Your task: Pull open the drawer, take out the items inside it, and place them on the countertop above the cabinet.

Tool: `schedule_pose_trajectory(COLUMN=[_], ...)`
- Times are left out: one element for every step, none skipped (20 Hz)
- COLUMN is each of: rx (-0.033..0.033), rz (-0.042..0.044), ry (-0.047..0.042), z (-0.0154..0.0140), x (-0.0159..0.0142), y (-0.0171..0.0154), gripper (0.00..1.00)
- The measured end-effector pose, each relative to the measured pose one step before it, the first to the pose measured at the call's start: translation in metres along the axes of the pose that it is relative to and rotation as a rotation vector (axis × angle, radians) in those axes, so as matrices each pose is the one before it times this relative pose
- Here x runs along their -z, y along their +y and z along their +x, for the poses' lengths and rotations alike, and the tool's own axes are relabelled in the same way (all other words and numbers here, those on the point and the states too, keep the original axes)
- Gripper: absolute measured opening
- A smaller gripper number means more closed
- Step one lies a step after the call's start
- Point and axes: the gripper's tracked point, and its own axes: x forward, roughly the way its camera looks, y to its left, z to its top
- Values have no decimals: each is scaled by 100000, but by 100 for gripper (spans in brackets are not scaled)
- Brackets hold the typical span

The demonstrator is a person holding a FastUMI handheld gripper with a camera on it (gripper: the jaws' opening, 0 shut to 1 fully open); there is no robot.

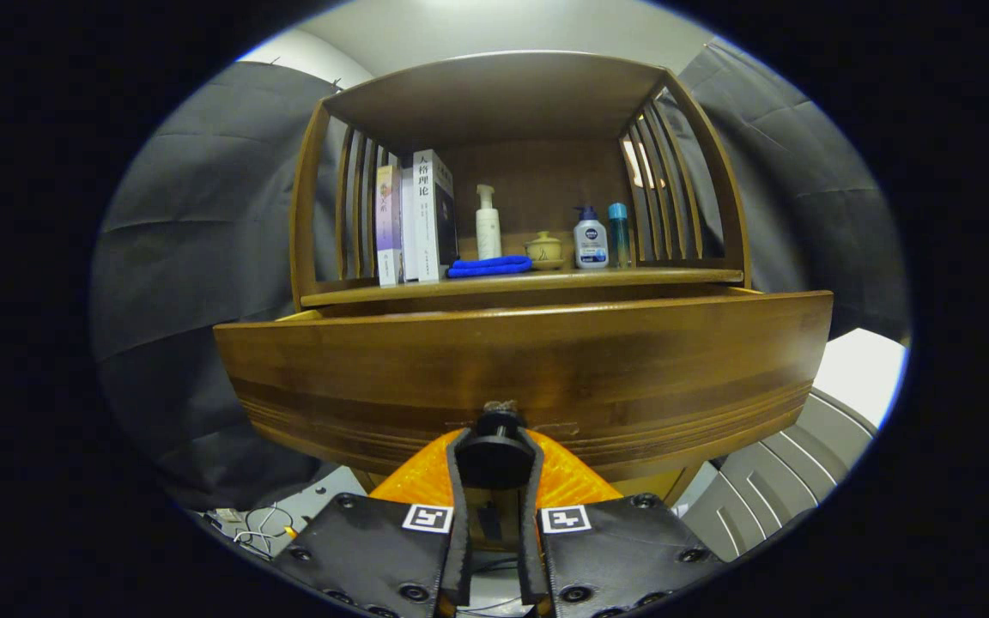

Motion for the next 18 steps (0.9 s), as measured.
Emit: schedule_pose_trajectory(rx=[11,-25,-57,-93,-187,-281,-352,-328,-392,-41,-178,-149,101,26,-355,-528,-678,-1421], rz=[-288,-83,-434,-430,-233,58,114,-171,-389,-726,-56,-504,223,573,379,5,-249,-442], ry=[580,-435,188,-161,296,316,37,228,-45,203,-412,-13,-394,-69,-285,116,78,-1317], z=[-529,-354,-305,-318,-301,-315,-344,-351,-392,-257,-183,-101,-37,-41,-26,-20,-314,-440], x=[448,-155,258,-30,217,84,91,79,134,36,104,13,-2,78,-47,-30,-13,-322], y=[167,190,192,139,102,186,176,163,180,-14,7,-32,15,35,26,73,-6,268], gripper=[23,23,23,23,23,24,23,23,23,24,24,24,24,23,28,33,37,42])
